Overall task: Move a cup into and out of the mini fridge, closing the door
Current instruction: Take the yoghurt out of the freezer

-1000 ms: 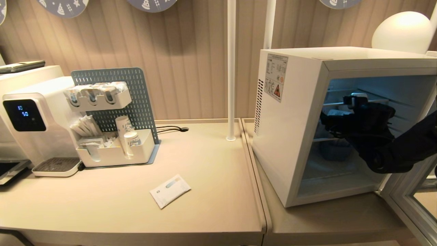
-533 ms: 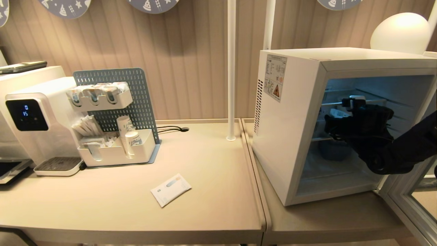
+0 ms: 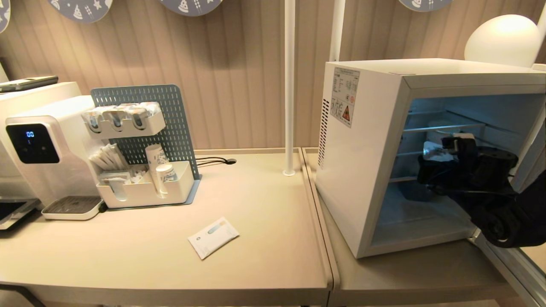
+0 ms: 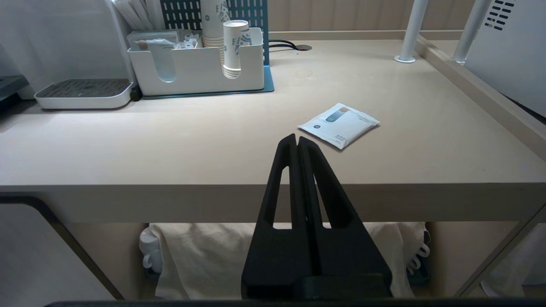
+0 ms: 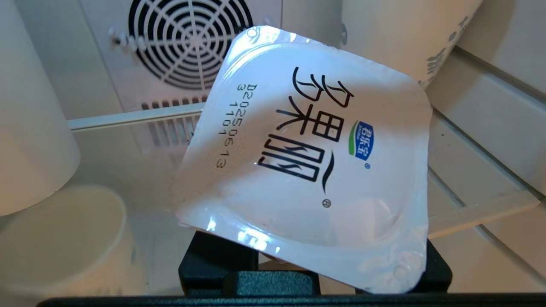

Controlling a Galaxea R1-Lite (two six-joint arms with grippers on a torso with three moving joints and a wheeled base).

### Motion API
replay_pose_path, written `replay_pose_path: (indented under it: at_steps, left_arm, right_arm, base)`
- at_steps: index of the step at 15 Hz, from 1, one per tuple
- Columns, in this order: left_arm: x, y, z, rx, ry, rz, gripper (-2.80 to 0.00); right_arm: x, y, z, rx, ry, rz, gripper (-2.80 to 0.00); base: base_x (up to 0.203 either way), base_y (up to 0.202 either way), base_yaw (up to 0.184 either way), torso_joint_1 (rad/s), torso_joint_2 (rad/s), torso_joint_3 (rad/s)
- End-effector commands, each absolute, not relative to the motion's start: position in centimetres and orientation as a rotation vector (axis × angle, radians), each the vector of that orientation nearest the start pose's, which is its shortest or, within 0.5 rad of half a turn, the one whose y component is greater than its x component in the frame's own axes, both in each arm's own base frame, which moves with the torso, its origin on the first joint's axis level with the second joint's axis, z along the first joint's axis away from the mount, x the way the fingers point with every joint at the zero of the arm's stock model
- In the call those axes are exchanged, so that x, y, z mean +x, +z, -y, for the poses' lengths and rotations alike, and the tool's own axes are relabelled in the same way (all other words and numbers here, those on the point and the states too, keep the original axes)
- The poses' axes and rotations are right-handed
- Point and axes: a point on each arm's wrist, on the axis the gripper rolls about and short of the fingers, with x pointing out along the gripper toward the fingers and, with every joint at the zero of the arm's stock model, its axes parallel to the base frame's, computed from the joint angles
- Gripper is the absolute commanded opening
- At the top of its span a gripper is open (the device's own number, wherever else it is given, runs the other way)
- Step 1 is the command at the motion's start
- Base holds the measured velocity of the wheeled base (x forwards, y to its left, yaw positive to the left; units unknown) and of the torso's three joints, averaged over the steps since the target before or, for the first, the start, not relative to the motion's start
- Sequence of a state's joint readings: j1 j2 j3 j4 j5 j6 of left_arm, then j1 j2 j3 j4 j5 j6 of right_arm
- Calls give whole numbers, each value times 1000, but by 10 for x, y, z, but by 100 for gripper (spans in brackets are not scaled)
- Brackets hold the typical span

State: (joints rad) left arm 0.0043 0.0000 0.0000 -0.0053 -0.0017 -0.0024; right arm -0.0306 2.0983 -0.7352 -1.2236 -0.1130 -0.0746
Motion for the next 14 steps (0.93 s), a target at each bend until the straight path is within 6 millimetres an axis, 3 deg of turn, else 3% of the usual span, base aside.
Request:
replay_pose_path:
  at_steps: [1, 4, 5, 11, 14]
  left_arm:
    - [-23, 76, 0, -3, 3, 5, -280]
    - [-23, 76, 0, -2, 2, 5, -280]
    - [-23, 76, 0, -2, 2, 6, -280]
    - [-23, 76, 0, -3, 2, 5, -280]
    - [-23, 76, 0, -3, 2, 5, -280]
  right_arm:
    - [346, 105, 13, -88, -137, -103, -280]
    - [322, 126, 12, -104, -134, -67, -280]
    - [318, 125, 11, -117, -123, -77, -280]
    - [346, 95, 11, -126, -112, -131, -280]
    - [349, 93, 11, -123, -116, -116, -280]
  base:
    - [0, 0, 0, 0, 0, 0]
    - [0, 0, 0, 0, 0, 0]
    - [0, 0, 0, 0, 0, 0]
    - [0, 0, 0, 0, 0, 0]
    - [0, 0, 0, 0, 0, 0]
